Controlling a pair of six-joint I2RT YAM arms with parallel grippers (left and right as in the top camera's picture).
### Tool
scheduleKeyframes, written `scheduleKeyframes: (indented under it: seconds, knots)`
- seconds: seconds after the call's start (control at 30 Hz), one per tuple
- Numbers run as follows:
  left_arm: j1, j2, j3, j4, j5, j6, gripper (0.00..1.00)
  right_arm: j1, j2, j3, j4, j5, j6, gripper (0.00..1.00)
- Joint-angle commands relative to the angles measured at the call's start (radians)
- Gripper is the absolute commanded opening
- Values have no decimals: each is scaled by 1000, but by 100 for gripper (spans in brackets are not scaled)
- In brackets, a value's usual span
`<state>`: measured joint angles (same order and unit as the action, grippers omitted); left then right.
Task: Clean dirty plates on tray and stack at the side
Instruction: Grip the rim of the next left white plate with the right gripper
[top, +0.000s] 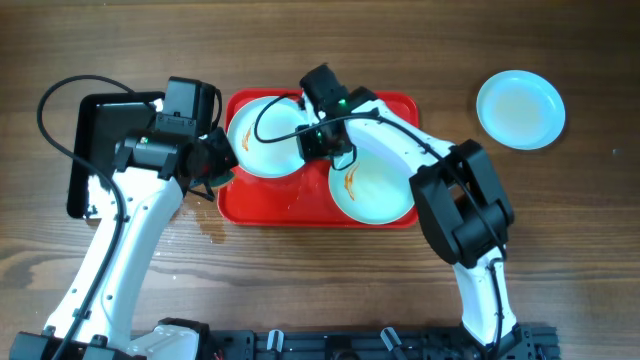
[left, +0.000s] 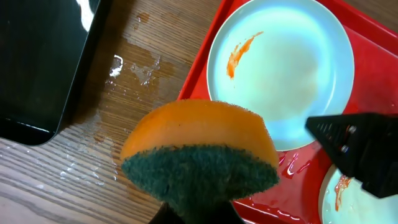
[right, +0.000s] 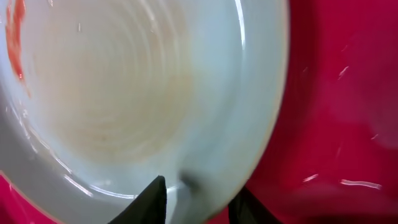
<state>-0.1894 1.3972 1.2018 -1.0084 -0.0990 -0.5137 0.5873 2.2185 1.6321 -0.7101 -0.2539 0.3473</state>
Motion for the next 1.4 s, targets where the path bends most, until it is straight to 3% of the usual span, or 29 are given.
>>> scheduleKeyframes:
  seconds: [0.0, 0.23, 0.3, 0.47, 0.63, 0.9, 1.03, 1.33, 1.37]
  knots:
    - [5, 8, 8, 6, -6, 12, 4, 12, 17, -5, -24, 4, 50, 30]
    - [5, 8, 8, 5, -6, 12, 4, -3, 17, -5, 56, 124, 177, 28]
    - [5, 8, 8, 5, -6, 12, 4, -17, 17, -5, 80, 154, 243, 40]
    - [5, 8, 8, 5, -6, 12, 4, -43, 17, -5, 160, 150, 286, 41]
    - [5, 8, 8, 6, -6, 12, 4, -39, 17, -5, 177, 151, 283, 24]
    - [5, 14, 8, 5, -6, 12, 4, -13, 81, -5, 178, 157, 282, 18]
    - [5, 24, 8, 5, -6, 12, 4, -13, 95, -5, 119, 145, 280, 4]
    - [5, 86, 8, 42, -5, 18, 4, -13, 93, -4, -13, -134, 2, 4]
    - [5, 103, 8, 59, 6, 68, 4, -13, 93, -4, -48, -135, -48, 4]
